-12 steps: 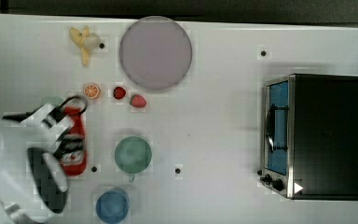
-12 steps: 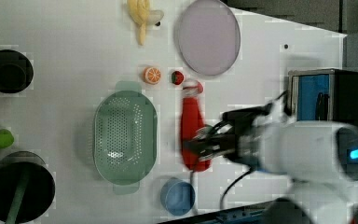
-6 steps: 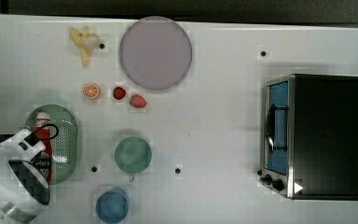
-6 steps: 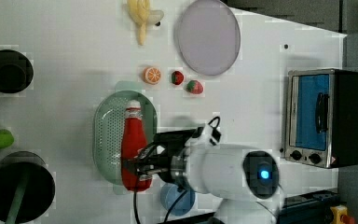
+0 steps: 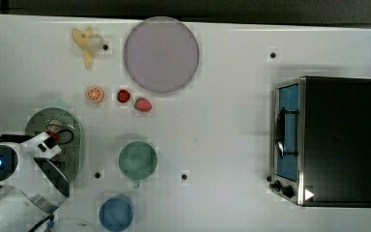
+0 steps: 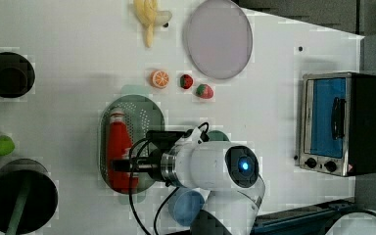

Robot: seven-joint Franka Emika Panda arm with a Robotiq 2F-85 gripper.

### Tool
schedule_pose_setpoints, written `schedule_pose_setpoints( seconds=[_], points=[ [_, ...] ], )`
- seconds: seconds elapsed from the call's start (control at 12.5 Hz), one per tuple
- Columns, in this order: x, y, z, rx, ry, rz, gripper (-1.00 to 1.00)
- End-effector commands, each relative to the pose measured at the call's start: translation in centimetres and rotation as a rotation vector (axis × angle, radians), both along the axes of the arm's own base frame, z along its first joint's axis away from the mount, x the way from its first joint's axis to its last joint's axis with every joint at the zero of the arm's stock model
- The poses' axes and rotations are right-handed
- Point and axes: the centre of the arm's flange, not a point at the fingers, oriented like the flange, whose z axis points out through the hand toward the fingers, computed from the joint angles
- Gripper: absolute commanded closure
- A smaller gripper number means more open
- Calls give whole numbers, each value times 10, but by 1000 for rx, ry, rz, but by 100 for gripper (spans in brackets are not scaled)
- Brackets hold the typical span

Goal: Pick Ketchup from the table and place it in strainer.

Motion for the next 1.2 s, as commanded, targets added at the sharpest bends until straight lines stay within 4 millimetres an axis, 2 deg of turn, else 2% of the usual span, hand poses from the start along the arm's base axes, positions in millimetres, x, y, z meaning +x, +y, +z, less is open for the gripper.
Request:
schedule_pose_setpoints(
  seconds=[0.08,0.32,0.56,0.72,0.88,1.04,1.2],
  points=[
    [25,-9,42,12,-73,-149,-100],
    [47,-42,113,-57,-151,-247,-100],
    [62,-95,182,-113,-75,-416,-100],
    [69,-136,227,-134,7,-451,-100],
    [83,-192,273,-157,25,-474,-100],
    [96,-256,315,-149,12,-574,-100],
    [103,-319,343,-130,-14,-684,-100]
  ],
)
